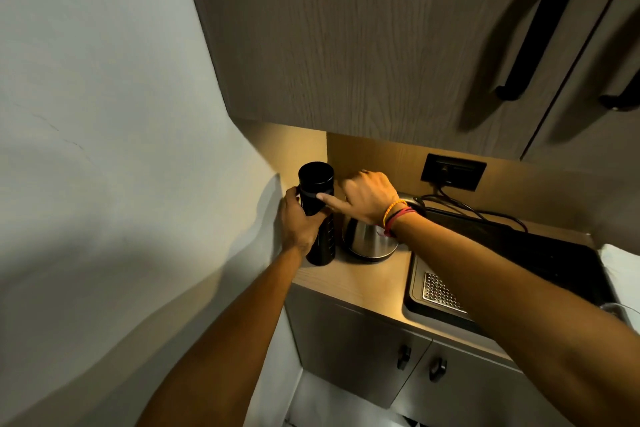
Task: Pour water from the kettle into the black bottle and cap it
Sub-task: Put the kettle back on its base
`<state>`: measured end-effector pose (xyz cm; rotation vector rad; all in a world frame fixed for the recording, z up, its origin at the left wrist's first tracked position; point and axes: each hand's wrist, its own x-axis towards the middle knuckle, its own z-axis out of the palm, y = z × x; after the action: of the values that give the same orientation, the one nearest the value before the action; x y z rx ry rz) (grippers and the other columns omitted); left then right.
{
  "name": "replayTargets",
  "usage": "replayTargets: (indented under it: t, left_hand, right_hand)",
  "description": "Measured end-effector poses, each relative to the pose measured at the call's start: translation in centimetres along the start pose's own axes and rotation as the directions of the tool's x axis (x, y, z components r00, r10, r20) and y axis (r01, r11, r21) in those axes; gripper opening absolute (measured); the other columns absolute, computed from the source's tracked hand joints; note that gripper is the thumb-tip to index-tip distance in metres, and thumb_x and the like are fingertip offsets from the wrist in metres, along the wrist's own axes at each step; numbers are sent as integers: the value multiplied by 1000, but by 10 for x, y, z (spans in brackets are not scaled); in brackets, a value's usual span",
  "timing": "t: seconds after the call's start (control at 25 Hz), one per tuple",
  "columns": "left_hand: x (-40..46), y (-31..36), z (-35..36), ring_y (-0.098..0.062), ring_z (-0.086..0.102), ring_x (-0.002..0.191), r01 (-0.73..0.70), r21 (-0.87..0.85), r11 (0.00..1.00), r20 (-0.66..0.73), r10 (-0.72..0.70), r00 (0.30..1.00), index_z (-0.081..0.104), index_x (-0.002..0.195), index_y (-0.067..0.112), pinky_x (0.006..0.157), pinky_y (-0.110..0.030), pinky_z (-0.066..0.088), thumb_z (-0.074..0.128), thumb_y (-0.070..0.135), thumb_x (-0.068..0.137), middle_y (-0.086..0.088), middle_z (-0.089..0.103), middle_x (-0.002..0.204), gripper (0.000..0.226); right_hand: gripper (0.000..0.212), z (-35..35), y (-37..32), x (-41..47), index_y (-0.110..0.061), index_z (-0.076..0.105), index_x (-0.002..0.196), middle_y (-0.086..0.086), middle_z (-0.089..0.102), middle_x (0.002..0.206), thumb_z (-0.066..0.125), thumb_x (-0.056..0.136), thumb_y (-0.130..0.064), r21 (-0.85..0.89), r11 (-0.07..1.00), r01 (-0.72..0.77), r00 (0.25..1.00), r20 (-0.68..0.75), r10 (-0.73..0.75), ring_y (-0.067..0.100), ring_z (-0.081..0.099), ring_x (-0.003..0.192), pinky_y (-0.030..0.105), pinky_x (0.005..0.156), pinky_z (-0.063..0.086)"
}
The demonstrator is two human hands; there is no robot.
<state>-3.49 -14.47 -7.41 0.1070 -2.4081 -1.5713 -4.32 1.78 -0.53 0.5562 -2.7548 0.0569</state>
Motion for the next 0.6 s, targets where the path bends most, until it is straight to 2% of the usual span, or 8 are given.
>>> replayTargets:
  t: [0.04, 0.12, 0.16, 0.28, 0.36, 0.4, 0.52, 0.6]
  left_hand:
    - [-5, -2, 2, -24, 55, 115, 7, 141, 990, -87, 5, 996, 48, 133, 9, 88, -32, 56, 84, 46, 72, -10, 55, 127, 80]
    - [-21, -8, 12, -24, 51, 107, -70, 461, 885, -184, 173, 968, 50, 121, 12, 86, -36, 52, 78, 62, 69, -9, 52, 118, 77]
    - [-31, -9, 18, -22, 51, 101, -177, 535, 826, -125, 285, 950, 49, 114, 15, 81, -33, 51, 75, 62, 71, -7, 51, 112, 69]
    - [-47, -1, 51, -19, 50, 102, -546, 474, 691, 345, 425, 837, 50, 116, 15, 78, -29, 51, 75, 52, 77, -5, 50, 115, 59]
    - [-34, 19, 76, -25, 48, 117, -661, 438, 609, 542, 407, 735, 46, 130, 12, 92, -36, 50, 77, 51, 76, -8, 47, 128, 73]
    - [-21, 32, 88, -29, 45, 124, -659, 443, 607, 572, 375, 729, 43, 136, 11, 99, -39, 46, 79, 51, 74, -10, 44, 135, 83]
    - [24, 60, 111, -36, 27, 143, -534, 576, 619, 575, 157, 803, 26, 150, 7, 115, -47, 31, 83, 57, 67, -16, 32, 152, 113]
    - [45, 59, 120, -39, 14, 150, -471, 668, 576, 593, -30, 804, 14, 155, 6, 121, -53, 15, 84, 62, 61, -20, 22, 160, 130]
  right_hand:
    - [71, 6, 11, -8, -17, 51, 66, 4, 57, 64, 19, 86, -77, -5, 1000, -3, 999, -35, 3, 22, 59, 61, 31, 50, 48]
    - [64, 18, 43, -27, -15, 58, 92, 8, 61, 91, 25, 90, -70, -24, 999, -40, 995, -93, 38, 23, 58, 84, 31, 59, 48]
    - [60, 21, 59, -36, -14, 57, 100, 8, 59, 98, 30, 90, -66, -34, 998, -57, 995, -88, 53, 23, 55, 88, 34, 64, 49]
    - [61, 32, 105, -60, -10, 49, 123, 11, 52, 117, 48, 82, -55, -22, 988, -150, 985, 83, 152, 30, 55, 103, 41, 83, 50]
    - [76, 40, 118, -62, -7, 39, 139, 15, 49, 132, 60, 78, -48, 36, 968, -246, 940, 251, 230, 34, 52, 118, 45, 95, 48]
    - [78, 45, 120, -61, -7, 36, 140, 16, 48, 135, 65, 78, -44, 60, 955, -290, 909, 328, 255, 35, 51, 121, 45, 98, 47]
    - [59, 59, 122, -49, -6, 44, 129, 20, 52, 127, 67, 80, -31, 122, 924, -363, 869, 403, 288, 38, 54, 115, 48, 94, 49]
    - [42, 65, 124, -45, -5, 47, 120, 21, 54, 122, 62, 83, -19, 117, 918, -380, 871, 378, 312, 40, 56, 111, 50, 87, 51]
